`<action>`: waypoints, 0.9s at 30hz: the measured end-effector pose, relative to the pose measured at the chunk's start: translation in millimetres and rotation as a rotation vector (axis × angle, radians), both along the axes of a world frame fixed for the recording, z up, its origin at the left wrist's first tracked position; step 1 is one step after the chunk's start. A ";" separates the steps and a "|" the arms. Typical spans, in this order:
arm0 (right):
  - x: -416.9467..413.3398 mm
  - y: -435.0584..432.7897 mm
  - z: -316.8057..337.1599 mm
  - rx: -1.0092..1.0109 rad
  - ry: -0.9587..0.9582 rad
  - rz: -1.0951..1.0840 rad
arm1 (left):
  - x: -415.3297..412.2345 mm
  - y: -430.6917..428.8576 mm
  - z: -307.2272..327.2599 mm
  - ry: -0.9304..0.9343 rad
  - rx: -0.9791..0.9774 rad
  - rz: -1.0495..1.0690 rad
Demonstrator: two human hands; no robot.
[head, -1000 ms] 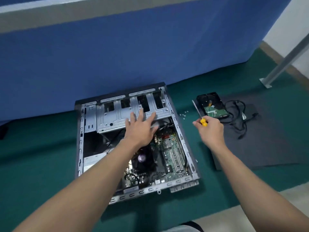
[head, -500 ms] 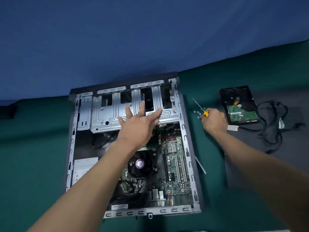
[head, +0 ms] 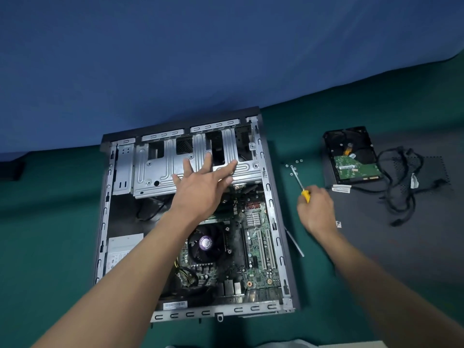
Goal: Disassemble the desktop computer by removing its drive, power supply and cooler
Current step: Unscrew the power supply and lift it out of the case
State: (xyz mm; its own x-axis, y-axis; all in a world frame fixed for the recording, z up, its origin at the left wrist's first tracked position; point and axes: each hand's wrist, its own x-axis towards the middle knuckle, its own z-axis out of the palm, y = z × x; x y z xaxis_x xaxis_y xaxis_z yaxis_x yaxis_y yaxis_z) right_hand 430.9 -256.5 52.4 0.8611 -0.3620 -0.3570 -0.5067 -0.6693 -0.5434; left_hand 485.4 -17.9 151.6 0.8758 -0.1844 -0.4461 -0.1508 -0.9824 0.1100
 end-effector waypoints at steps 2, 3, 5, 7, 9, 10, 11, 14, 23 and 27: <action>-28.5 6.8 -1.4 -0.022 -0.002 0.048 | -0.4 0.8 -1.9 -0.005 -0.001 0.005; -40.5 9.0 -2.7 -0.051 0.007 0.071 | -0.7 1.4 -2.8 -0.009 -0.001 0.004; -59.3 11.3 -7.1 -0.128 0.035 0.126 | -2.2 2.7 -4.1 -0.023 -0.003 -0.002; -71.6 12.3 -9.8 -0.199 0.050 0.163 | -6.4 6.4 -4.9 -0.049 -0.028 0.000; -77.3 14.1 -10.4 -0.260 0.082 0.185 | -11.3 14.7 -4.6 -0.088 -0.109 0.027; -79.1 15.7 -9.8 -0.289 0.111 0.199 | -14.1 21.4 -3.9 -0.105 -0.172 0.056; -80.5 17.6 -9.2 -0.316 0.137 0.214 | -17.7 29.6 -3.1 -0.117 -0.228 0.088; -81.7 21.7 -8.1 -0.363 0.160 0.235 | -33.4 60.5 -4.1 -0.172 -0.201 0.115; -71.1 29.8 32.9 -0.247 0.012 0.125 | -77.8 146.1 -13.5 -0.269 0.018 0.109; -69.6 53.1 84.9 -0.171 -0.307 -0.043 | -82.8 158.0 -18.2 -0.291 -0.022 0.103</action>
State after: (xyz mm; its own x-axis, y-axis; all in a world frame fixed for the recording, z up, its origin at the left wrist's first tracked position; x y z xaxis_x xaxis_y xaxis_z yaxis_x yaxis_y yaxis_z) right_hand 361.3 -203.4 137.3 0.9016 -0.4323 -0.0146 -0.3664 -0.7456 -0.5566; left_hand 402.6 140.0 133.4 0.9807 -0.0950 -0.1706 -0.0790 -0.9920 0.0985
